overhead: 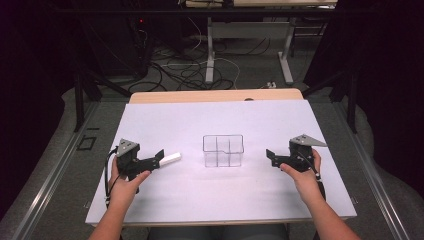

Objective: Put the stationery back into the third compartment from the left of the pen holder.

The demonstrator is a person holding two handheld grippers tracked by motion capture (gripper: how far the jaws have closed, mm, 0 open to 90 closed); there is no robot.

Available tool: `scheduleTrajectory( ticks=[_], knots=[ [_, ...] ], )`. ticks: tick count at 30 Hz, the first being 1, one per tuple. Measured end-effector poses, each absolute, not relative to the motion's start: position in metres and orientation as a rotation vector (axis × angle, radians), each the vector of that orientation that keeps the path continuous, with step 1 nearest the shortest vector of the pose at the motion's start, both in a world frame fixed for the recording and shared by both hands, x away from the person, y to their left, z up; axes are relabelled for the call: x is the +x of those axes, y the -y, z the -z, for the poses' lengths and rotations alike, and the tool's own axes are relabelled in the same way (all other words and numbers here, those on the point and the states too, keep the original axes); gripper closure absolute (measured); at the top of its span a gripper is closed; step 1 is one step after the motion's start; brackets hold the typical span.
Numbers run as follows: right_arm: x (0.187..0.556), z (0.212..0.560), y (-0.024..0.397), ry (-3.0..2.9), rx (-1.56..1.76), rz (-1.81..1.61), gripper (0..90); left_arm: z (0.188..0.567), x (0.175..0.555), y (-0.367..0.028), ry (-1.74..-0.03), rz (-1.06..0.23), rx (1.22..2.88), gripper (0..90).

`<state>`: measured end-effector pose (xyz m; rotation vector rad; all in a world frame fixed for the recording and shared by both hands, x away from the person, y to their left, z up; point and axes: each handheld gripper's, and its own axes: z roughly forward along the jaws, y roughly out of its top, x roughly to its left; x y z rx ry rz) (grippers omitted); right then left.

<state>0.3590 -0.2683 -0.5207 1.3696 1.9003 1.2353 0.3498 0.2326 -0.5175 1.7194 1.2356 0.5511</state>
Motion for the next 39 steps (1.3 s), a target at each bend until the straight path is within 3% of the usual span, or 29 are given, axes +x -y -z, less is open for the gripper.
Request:
scheduleTrajectory(
  ticks=[13,22,30,39],
  knots=[
    [0.357,0.521,0.267,-1.917,1.375,-1.242,0.0,0.51,0.358,-0.225,-1.174,-0.634,1.907,0.8],
    [0.355,0.521,0.268,-1.935,1.371,-1.223,3.5,0.501,0.37,-0.224,-1.08,-0.62,2.094,16.5],
    [0.355,0.523,0.27,-1.96,1.348,-1.218,12.5,0.496,0.381,-0.221,-1.005,-0.588,2.186,22.5],
    [0.354,0.524,0.27,-1.972,1.342,-1.213,14.3,0.5,0.389,-0.211,-0.955,-0.534,2.294,29.9]
  ],
)
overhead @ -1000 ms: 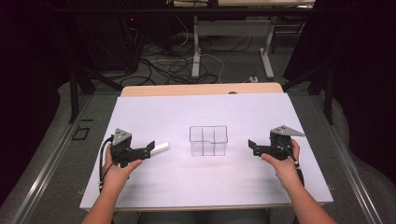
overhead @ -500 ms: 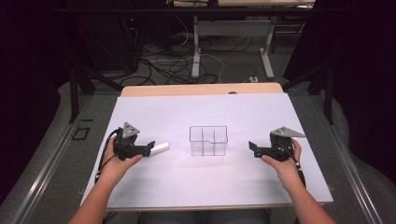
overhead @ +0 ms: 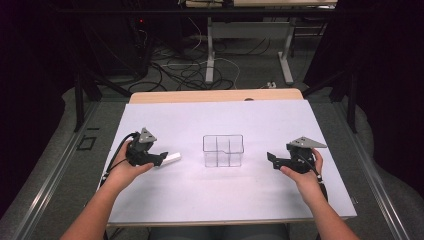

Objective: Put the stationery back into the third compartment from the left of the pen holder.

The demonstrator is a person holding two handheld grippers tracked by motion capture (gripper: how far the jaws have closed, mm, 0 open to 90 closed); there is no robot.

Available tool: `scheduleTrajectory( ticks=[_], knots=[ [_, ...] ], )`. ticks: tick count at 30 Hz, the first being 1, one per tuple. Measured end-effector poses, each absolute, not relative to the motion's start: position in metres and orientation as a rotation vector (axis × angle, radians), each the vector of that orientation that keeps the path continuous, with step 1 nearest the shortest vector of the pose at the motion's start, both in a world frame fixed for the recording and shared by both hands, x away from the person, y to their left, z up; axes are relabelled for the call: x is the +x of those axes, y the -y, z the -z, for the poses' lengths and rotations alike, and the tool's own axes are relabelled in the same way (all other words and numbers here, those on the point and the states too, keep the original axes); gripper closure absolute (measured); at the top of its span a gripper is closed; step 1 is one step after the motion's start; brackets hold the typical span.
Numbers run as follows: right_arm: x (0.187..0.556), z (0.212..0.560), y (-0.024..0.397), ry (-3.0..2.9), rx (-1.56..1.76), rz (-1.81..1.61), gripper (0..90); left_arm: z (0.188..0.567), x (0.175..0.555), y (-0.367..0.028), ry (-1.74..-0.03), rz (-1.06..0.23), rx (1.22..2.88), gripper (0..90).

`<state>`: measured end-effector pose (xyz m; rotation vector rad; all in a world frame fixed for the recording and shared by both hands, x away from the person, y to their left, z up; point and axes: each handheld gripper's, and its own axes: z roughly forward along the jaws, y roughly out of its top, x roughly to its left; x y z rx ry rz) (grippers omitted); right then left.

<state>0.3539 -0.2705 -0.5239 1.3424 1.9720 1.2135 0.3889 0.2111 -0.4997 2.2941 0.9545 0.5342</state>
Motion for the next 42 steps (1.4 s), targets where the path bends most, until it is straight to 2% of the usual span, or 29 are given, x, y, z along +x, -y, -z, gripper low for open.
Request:
scheduleTrajectory(
  ticks=[17,42],
  knots=[
    [0.354,0.526,0.272,-2.001,1.348,-1.216,14.8,0.518,0.402,-0.199,-0.897,-0.475,2.422,35.4],
    [0.354,0.527,0.271,-2.016,1.34,-1.21,15.2,0.528,0.407,-0.19,-0.894,-0.394,2.479,43.1]
  ],
)
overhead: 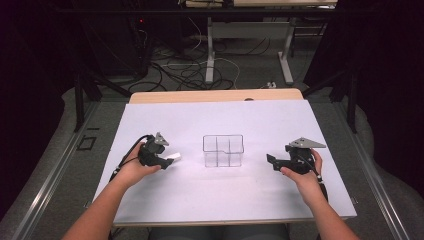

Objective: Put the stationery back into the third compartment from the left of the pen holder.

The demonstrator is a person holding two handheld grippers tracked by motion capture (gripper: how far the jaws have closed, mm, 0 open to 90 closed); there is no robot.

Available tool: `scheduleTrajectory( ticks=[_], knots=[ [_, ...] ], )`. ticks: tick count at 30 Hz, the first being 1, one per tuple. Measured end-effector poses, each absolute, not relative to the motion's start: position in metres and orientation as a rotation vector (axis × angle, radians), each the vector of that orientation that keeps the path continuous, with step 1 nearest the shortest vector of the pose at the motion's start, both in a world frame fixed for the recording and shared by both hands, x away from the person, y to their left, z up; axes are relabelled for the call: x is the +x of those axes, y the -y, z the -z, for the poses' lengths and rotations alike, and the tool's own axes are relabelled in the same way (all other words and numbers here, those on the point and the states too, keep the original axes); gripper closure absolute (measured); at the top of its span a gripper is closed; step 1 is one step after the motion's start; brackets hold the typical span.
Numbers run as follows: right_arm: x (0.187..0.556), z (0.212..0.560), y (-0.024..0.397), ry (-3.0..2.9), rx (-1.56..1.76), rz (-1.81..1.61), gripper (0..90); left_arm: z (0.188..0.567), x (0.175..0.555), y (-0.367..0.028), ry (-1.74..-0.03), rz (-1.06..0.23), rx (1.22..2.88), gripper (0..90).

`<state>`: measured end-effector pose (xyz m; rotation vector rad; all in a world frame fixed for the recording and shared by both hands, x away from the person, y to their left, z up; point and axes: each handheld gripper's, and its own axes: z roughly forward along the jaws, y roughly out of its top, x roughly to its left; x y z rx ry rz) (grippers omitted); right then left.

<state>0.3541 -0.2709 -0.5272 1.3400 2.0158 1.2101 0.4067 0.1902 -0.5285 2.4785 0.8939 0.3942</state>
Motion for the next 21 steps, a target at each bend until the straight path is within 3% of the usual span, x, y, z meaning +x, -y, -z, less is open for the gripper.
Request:
scheduleTrajectory(
  ticks=[21],
  knots=[
    [0.354,0.528,0.271,-2.025,1.346,-1.215,15.2,0.531,0.409,-0.192,-0.875,-0.36,2.582,50.4]
  ],
)
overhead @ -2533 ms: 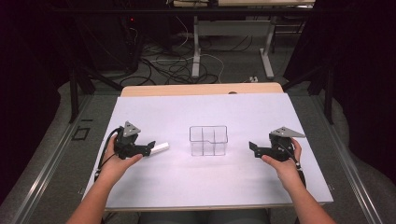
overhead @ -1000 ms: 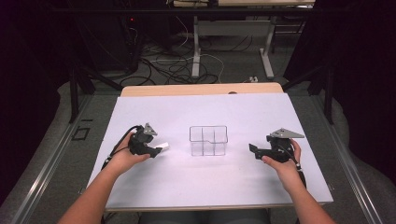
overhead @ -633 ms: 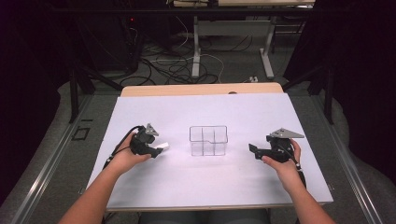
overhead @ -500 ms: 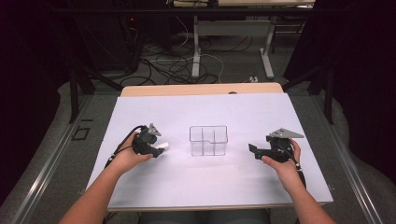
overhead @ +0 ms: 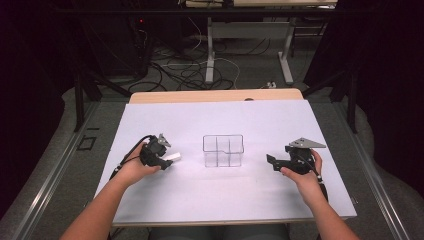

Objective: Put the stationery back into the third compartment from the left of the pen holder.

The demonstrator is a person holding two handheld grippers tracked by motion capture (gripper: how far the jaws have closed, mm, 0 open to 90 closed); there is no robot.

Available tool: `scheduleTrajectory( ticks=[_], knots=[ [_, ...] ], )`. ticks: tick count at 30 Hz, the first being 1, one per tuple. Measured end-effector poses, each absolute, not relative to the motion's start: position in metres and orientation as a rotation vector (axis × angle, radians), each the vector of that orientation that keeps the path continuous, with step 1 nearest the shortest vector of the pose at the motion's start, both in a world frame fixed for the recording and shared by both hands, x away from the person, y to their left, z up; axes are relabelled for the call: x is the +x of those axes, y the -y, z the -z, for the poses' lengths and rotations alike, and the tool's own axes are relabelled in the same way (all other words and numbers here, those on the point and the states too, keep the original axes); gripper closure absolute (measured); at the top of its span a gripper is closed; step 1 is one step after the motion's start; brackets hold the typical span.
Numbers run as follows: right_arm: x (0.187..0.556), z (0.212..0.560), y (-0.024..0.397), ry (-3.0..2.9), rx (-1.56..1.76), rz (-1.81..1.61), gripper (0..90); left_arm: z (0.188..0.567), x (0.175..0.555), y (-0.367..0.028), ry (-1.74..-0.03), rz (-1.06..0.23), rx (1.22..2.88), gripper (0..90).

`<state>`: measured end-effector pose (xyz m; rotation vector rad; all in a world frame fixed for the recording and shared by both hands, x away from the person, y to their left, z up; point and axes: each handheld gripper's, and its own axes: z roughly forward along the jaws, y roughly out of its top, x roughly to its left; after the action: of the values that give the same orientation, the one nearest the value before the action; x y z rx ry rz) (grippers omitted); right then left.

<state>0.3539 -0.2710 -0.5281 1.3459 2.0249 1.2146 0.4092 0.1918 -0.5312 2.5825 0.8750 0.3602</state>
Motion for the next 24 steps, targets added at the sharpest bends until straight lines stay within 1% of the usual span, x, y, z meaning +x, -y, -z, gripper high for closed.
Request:
scheduleTrajectory(
  ticks=[12,20,24],
  knots=[
    [0.3547,0.5288,0.2701,-2.033,1.342,-1.213,15.2,0.534,0.4085,-0.1967,-0.886,-0.309,2.619,56.2],
    [0.3545,0.5288,0.2706,-2.029,1.346,-1.217,15.2,0.5326,0.4101,-0.1941,-0.829,-0.283,2.663,64.2],
    [0.3545,0.5288,0.2712,-2.029,1.342,-1.217,15.2,0.5319,0.4115,-0.1941,-0.794,-0.273,2.683,66.0]
  ],
)
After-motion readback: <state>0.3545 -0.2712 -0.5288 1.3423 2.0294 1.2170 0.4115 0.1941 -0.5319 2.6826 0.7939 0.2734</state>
